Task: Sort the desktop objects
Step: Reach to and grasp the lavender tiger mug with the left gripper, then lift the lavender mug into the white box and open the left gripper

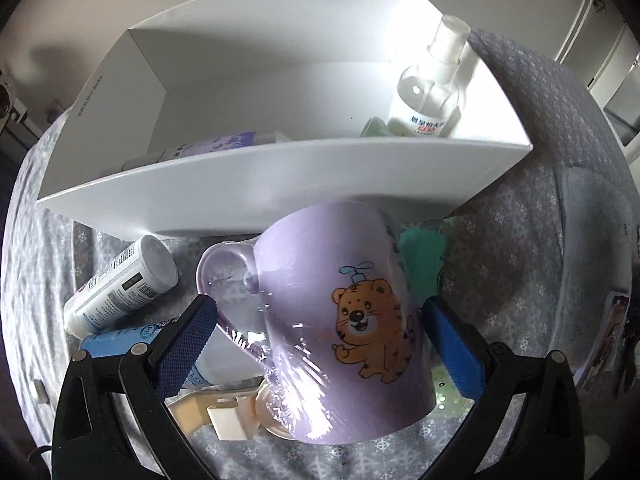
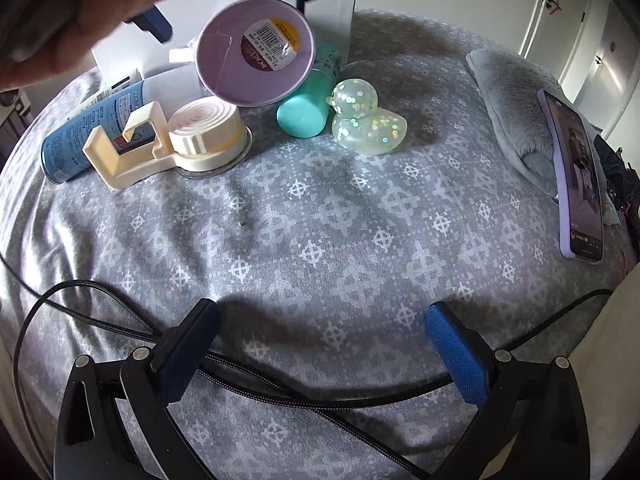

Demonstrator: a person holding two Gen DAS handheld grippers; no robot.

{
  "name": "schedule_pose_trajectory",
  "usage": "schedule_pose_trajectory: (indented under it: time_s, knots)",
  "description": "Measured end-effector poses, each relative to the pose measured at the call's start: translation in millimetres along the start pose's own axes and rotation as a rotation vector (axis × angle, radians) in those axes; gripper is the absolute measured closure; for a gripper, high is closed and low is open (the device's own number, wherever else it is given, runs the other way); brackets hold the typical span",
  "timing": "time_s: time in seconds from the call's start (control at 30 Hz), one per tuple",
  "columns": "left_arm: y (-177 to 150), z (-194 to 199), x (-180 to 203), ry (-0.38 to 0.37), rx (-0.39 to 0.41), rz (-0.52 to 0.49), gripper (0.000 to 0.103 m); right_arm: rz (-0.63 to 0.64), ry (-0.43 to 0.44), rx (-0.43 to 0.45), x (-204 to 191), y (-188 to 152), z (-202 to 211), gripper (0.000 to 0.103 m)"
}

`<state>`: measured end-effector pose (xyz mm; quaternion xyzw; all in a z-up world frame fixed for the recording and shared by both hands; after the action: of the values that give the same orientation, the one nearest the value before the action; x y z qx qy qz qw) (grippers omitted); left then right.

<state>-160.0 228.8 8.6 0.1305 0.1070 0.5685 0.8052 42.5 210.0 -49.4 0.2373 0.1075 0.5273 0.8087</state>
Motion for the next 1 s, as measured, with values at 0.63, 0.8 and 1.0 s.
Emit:
schedule_pose_trajectory:
  time_s: [0.63, 0.8, 1.0]
  knots:
    - [-42, 57, -25, -0.088, 0.158, -0.113, 0.026, -0.035, -0.039, 0.110, 2, 2, 2, 0.000]
    - [-32, 90, -44, -0.119, 0.209, -0.082, 0.026, -0.035, -0.040, 0.110, 2, 2, 2, 0.000]
    - [-2, 131, -66, -0.173, 0.313, -0.001, 0.026, -0.035, -0.039, 0.111, 2, 2, 2, 0.000]
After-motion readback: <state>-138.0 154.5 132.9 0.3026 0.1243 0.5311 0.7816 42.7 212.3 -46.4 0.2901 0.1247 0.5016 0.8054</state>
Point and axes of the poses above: each gripper's, at about its wrist camera, not at the fingertips, and z roughly against the way its jaws point, x to its right, y to its top, the point moved 9 cm from there along -z, roughly the way its jaws point, and after that the axes turned 3 degrees about z, right-handed, at the moved point
